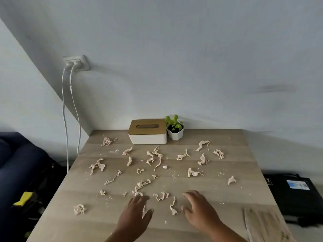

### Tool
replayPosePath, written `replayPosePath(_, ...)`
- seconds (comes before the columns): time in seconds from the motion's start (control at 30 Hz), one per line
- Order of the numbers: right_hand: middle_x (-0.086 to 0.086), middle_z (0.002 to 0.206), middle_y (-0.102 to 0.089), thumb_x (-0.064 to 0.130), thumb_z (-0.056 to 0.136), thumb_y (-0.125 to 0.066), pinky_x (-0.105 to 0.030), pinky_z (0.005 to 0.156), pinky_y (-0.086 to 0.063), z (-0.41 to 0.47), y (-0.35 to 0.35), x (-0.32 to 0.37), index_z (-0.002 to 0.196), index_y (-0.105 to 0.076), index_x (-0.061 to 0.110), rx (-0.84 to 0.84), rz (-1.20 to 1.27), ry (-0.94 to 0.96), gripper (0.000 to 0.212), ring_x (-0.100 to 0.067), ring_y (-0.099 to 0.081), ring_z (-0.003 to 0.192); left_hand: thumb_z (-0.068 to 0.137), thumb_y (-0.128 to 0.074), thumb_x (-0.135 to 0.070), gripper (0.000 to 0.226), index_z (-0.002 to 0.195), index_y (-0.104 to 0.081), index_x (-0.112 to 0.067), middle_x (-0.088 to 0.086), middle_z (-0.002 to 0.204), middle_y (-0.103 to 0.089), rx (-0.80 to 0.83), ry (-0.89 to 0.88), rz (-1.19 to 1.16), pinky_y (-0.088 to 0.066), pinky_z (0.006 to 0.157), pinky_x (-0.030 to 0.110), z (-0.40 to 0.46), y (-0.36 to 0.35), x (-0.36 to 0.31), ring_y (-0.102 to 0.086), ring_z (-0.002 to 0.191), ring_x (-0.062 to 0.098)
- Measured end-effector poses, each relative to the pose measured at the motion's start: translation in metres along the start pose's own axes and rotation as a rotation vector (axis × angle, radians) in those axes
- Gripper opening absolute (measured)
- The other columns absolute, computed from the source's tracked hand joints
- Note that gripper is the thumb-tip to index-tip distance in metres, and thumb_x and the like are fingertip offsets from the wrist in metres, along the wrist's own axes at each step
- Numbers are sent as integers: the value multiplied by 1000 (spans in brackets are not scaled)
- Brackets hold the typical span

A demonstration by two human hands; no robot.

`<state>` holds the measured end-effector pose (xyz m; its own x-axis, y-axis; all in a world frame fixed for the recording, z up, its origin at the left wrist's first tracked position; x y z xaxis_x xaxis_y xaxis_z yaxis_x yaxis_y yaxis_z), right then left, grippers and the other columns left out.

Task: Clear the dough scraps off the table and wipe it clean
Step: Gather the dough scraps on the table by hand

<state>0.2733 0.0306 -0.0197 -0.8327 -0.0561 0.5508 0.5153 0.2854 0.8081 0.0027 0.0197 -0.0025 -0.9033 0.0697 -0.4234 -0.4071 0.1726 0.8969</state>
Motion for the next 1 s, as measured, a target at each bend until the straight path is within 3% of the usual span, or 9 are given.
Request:
replayPosePath(0.33, 8, 163, -31, 55, 97, -48, -35, 119, -32, 31, -23, -16, 156, -39, 31, 11, -243, -131, 64, -15, -31, 149, 86, -45, -69, 69, 142, -48, -29, -8, 136, -47, 104, -147, 111, -35, 109, 30, 49, -42, -8, -43, 127, 17)
replayPosePath(0.4, 4, 161, -39, 54, 94, -55, -41, 117, -36, 30, -29, -20, 152, -47, 28, 6, -290, -145, 64, -19, -36, 148, 80, -49, -73, 74, 139, -52, -28, -6, 135, -50, 111, -147, 148, -40, 106, 37, 54, -54, -14, -47, 125, 20)
replayPosePath(0.5, -2, 142, -61, 49, 81, -71, -47, 98, -51, 26, -40, -28, 131, -68, 21, -72, -342, -108, 57, -27, -58, 130, 68, -63, -75, 76, 125, -64, -24, -3, 122, -61, 62, -166, 163, -52, 87, 42, 59, -69, -23, -57, 110, 24)
replayPosePath(0.63, -1, 138, -62, 43, 88, -57, -44, 88, -51, 21, -53, -41, 123, -71, 21, -226, -419, -10, 44, -29, -60, 114, 70, -69, -62, 49, 107, -60, -31, -2, 113, -58, -16, -224, 139, -47, 80, 42, 64, -86, -27, -55, 100, 27)
replayPosePath(0.8, -8, 122, -69, 17, 85, -48, -43, 79, -59, 21, -57, -48, 115, -76, 18, -351, -426, 49, 41, -32, -66, 90, 80, -76, -40, 31, 107, -70, -27, 1, 107, -65, -150, -302, 176, -52, 74, 42, 70, -100, -17, -61, 91, 29)
replayPosePath(0.97, -12, 106, -68, -5, 69, -71, -42, 78, -62, 29, -58, -57, 106, -77, 11, -413, -314, -19, 40, -33, -67, 84, 92, -62, -34, 13, 91, -67, -22, 2, 96, -63, -188, -378, 200, -52, 69, 40, 81, -105, -10, -59, 82, 29)
replayPosePath(1.0, -13, 104, -67, -4, 70, -67, -41, 78, -61, 31, -58, -58, 104, -76, 9, -416, -311, -21, 37, -34, -68, 84, 91, -66, -31, 9, 90, -65, -22, 1, 94, -62, -167, -390, 199, -51, 68, 39, 84, -106, -9, -58, 81, 29)
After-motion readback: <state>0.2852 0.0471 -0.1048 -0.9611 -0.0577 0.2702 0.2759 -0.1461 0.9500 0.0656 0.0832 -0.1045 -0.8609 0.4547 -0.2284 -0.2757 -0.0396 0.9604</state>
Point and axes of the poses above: each hand's wrist, its own z-axis towards the middle knuckle, its own y-axis out of the back of the hand, x = y × z, the point moved 2 cm from there along z, towards the middle knuckle
